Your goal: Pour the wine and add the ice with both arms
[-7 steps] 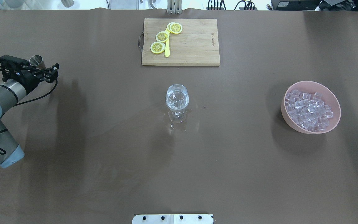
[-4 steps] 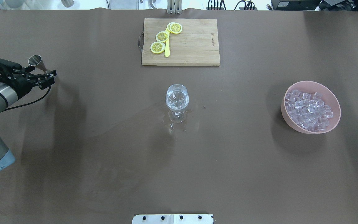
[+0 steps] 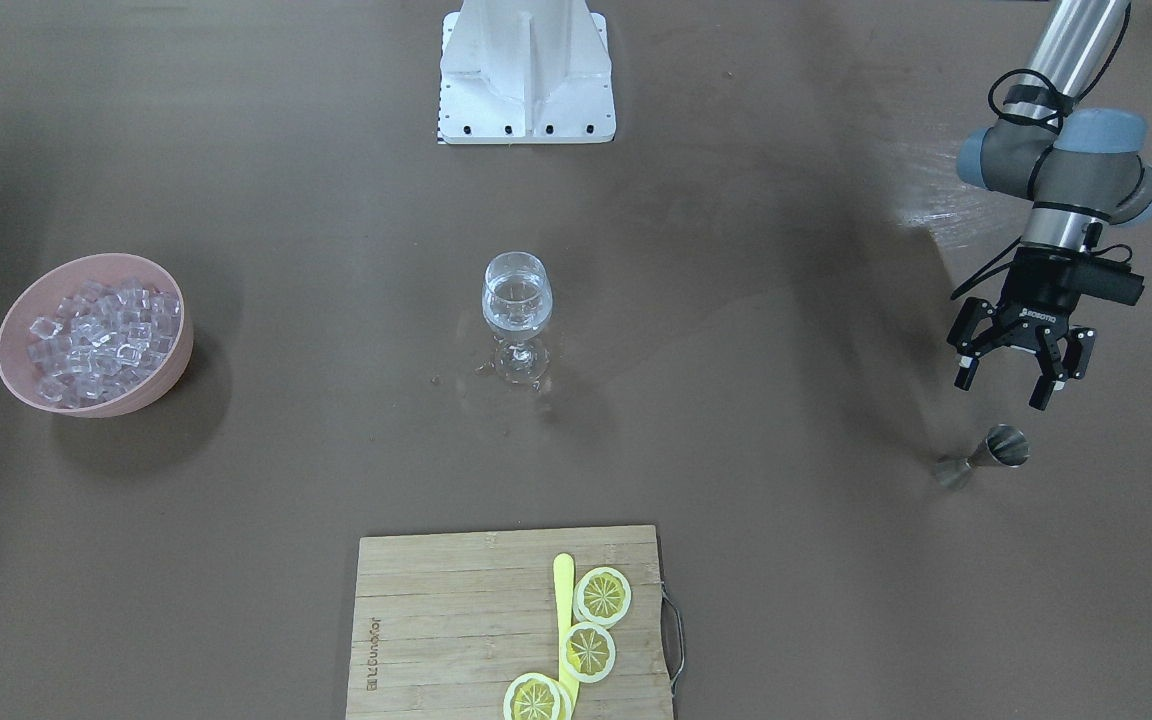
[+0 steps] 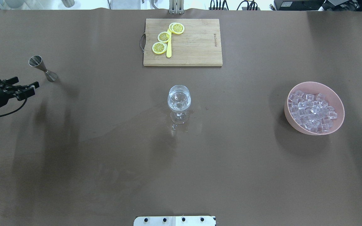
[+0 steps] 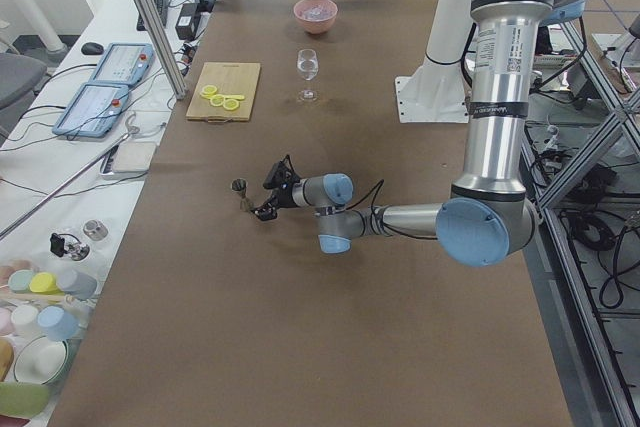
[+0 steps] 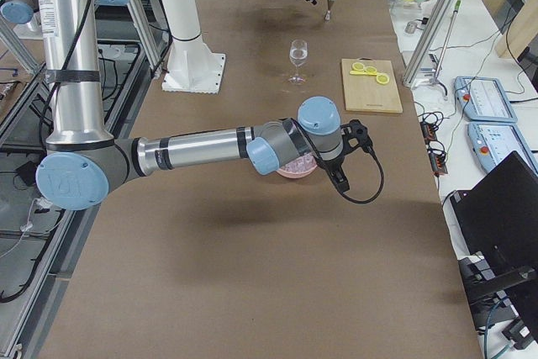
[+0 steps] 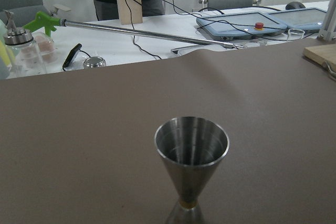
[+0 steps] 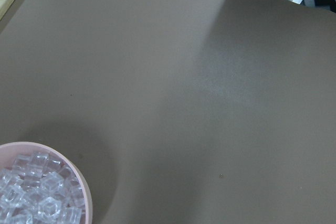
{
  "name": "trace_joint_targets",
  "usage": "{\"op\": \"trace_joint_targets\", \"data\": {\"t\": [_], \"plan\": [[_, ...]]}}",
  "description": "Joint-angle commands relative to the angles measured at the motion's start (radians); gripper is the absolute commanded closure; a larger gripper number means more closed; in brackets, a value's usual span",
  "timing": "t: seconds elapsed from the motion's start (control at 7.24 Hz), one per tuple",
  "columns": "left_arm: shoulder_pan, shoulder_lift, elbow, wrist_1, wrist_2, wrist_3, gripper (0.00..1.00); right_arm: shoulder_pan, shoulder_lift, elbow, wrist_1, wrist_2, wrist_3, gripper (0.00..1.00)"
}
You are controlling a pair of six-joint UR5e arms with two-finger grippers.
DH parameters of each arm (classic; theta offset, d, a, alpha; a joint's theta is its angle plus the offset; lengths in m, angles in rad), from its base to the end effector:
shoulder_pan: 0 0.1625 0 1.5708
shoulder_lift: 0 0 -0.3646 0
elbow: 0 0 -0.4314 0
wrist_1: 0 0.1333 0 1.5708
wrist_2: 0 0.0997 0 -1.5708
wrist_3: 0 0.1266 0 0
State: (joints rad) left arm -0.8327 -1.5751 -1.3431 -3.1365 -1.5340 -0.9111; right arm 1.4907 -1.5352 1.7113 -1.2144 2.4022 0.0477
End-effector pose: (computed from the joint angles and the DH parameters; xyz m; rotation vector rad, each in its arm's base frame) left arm 0.2802 -0.5131 0.5542 0.9353 0.9658 -0.1709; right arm -0.0057 -0.5683 0.4742 0.4486 -0.8421 -0.2511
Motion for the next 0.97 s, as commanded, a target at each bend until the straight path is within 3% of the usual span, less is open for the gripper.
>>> {"op": "trace_joint_targets", "data": {"t": [0.0,0.28,0.55,0.83], "plan": [[-0.249,-0.011,-0.019,0.13,-0.388,-0.052,0.01,-0.036,0.001,-0.004,-0.001,-0.037,0.001,0.0],[-0.507,-0.135,-0.018,0.453,-0.771,-0.007,0.01,-0.081,-0.005,-0.006,-0.001,-0.041,0.021,0.0],[-0.545,-0.195,-0.066,0.756,-0.821,0.189,0.01,-0.18,0.003,0.042,-0.001,-0.08,0.258,0.0],[-0.539,-0.218,-0.119,0.985,-0.815,0.196,0.01,-0.31,-0.005,0.092,-0.001,-0.095,0.448,0.0]]}}
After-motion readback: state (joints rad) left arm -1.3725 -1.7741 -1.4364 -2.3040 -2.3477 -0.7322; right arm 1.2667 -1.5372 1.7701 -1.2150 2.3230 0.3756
